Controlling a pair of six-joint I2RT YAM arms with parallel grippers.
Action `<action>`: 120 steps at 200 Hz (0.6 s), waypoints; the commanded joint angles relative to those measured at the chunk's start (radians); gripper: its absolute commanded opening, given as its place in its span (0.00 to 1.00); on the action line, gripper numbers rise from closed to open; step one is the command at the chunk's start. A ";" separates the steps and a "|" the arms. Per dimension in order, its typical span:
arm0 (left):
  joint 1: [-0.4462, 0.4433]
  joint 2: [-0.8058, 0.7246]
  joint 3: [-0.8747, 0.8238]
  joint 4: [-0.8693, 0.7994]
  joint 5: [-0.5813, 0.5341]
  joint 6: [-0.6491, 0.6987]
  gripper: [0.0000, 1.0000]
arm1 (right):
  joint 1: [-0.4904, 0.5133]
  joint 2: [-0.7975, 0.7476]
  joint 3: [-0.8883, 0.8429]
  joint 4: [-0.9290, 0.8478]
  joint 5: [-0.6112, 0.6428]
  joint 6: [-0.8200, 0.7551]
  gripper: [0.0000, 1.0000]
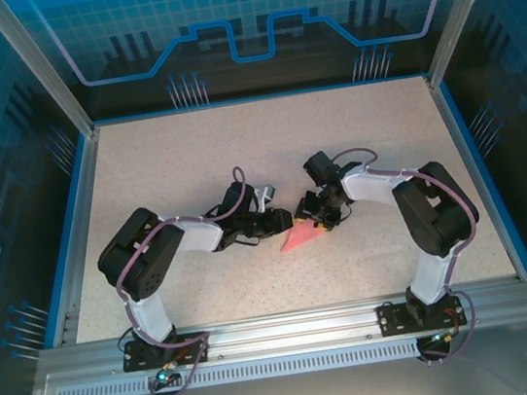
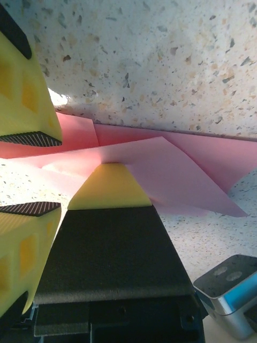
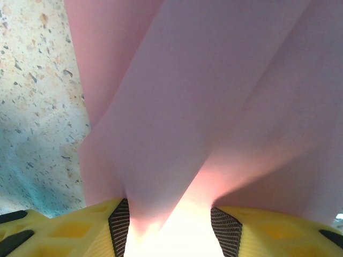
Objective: Fold a paper plane with a square sheet of paper (pick it up from the middle)
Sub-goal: Fourth fold the wing at the center of the table.
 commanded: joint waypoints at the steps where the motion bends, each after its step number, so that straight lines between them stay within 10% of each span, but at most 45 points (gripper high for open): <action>1: -0.004 0.015 0.025 -0.041 0.006 0.033 0.36 | 0.018 0.145 -0.076 -0.092 0.117 0.017 0.53; 120: -0.006 -0.104 -0.087 0.079 -0.061 0.014 0.32 | 0.018 0.212 -0.059 -0.129 0.140 0.037 0.48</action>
